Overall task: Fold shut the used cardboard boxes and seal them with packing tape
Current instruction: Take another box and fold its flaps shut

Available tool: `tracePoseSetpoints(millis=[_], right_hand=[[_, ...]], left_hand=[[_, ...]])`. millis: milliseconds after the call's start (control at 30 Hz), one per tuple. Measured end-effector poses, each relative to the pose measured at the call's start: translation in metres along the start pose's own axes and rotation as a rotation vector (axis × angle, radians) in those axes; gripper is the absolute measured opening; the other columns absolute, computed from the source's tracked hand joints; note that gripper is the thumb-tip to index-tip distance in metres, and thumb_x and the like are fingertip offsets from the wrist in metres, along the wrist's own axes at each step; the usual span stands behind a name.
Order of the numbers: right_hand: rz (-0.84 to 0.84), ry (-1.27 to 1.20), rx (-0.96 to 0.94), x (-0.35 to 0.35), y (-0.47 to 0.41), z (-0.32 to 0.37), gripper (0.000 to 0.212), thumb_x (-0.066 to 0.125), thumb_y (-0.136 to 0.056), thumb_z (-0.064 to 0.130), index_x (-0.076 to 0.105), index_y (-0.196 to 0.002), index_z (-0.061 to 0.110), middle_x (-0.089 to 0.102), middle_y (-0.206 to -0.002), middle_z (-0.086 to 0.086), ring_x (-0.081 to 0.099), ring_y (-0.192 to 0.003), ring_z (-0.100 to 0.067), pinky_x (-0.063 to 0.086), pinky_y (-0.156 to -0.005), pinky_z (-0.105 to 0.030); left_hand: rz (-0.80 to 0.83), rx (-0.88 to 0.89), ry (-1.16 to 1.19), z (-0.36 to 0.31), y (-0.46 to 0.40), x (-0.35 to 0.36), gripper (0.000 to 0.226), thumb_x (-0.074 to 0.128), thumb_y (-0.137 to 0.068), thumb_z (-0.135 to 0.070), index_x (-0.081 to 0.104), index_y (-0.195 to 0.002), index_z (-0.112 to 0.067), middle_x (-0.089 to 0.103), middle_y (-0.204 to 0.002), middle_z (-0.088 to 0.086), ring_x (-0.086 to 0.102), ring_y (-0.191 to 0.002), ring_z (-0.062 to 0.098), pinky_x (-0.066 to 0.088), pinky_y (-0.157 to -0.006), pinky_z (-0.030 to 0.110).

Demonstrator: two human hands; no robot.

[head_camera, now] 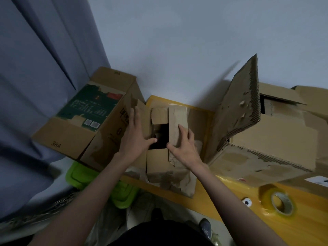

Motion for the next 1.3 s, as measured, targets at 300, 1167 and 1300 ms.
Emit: tracePoseSetpoints(millis=[300,1167,1300], right_hand=[[-0.045,-0.043,0.039,-0.005,-0.01,-0.01,0.096,0.073,-0.08,0.046,0.012,-0.154,0.043,0.013,-0.158,-0.001,0.038,-0.134,-0.042,0.047,-0.101,-0.057],[0.028,0.135,0.092,0.003,-0.04,-0.001,0.096,0.075,-0.086,0.039,0.01,-0.157,0.038,0.01,-0.159,-0.008,0.035,-0.137,-0.042,0.043,-0.107,-0.053],[0.049,0.158,0.084,0.007,-0.044,-0.008,0.095,0.073,-0.086,0.044,0.009,-0.157,0.038,0.011,-0.161,-0.008,0.034,-0.138,-0.039,0.042,-0.106,-0.05]], left_hand=[[0.004,-0.149,0.382,-0.01,-0.017,0.004,0.077,0.053,-0.1,-0.009,0.009,-0.16,-0.031,0.047,-0.146,0.009,0.051,-0.129,0.026,0.04,-0.097,0.031],[0.055,-0.267,0.333,0.001,-0.037,0.012,0.082,0.054,-0.099,-0.005,0.004,-0.16,-0.026,0.048,-0.144,0.014,0.055,-0.121,0.03,0.051,-0.096,0.041],[0.083,-0.306,0.366,0.011,-0.04,0.019,0.077,0.052,-0.1,-0.006,0.008,-0.16,-0.026,0.044,-0.146,0.013,0.049,-0.127,0.031,0.045,-0.092,0.038]])
Point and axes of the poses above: each hand's wrist, its own y-axis away from the middle knuckle, its own x-axis out of the palm, z = x × y, the point moved 2 cm from there along -y, towards the middle knuckle
